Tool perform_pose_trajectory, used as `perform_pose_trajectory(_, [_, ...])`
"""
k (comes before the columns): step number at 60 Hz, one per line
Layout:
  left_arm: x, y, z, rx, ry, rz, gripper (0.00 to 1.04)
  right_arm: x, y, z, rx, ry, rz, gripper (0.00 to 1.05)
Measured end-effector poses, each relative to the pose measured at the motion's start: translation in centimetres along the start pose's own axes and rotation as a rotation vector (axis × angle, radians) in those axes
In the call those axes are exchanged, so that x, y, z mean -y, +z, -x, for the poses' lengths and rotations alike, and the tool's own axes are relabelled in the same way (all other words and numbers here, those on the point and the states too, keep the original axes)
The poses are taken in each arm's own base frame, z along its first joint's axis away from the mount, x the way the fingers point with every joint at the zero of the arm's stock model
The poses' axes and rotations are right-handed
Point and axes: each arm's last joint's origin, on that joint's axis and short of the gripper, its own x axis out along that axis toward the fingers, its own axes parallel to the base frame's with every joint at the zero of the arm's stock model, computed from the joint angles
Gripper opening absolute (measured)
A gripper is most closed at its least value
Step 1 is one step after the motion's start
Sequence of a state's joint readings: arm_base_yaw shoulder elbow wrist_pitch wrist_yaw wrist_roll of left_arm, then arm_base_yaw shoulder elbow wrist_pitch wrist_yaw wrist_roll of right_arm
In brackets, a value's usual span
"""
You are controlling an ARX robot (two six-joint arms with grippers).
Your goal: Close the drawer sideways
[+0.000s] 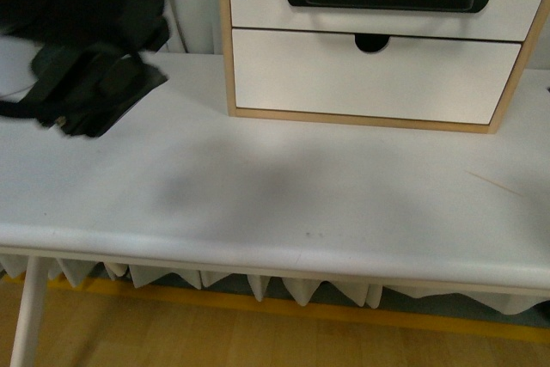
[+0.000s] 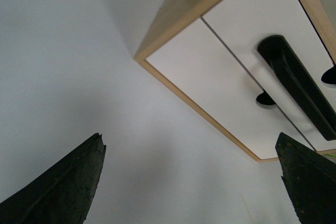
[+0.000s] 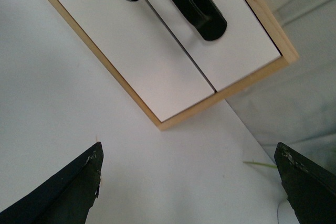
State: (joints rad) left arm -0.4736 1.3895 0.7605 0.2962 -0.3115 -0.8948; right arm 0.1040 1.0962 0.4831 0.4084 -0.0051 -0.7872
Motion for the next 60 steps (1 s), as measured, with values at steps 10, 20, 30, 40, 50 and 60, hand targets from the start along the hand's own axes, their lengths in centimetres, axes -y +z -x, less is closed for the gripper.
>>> perform_pose_trajectory(10, [-3.5, -0.4, 5.9, 0.085, 0.046, -0.041, 0.99, -1.3, -1.5, 5.2, -0.043, -0.094, -0.096, 0.96])
perform_pose_trajectory(20, [-6.5, -1.2, 10.1, 0.133, 0.119, -0.132, 0.99, -2.4, -2.7, 8.0, -0.087, -0.134, -0.162, 0.96])
perform_pose_trajectory(30, [-7.6, -1.4, 11.6, 0.157, 0.126, -0.152, 0.99, -2.2, -2.6, 8.4, -0.068, -0.158, -0.196, 0.96])
perform_pose_trajectory(40, [-9.6, -1.4, 12.0, 0.311, -0.042, -0.481, 0.71, -2.4, -3.4, 8.7, 0.113, -0.168, -0.463, 0.77])
perform_pose_trajectory(50, [-11.8, -1.0, 12.9, 0.346, -0.004, -0.708, 0.35, -2.9, -4.7, 9.3, 0.145, -0.185, -0.736, 0.42])
perform_pose_trajectory(60, [-13.0, -1.0, 13.3, 0.348, 0.0, -0.739, 0.04, -3.6, -5.3, 9.7, 0.147, -0.184, -0.773, 0.11])
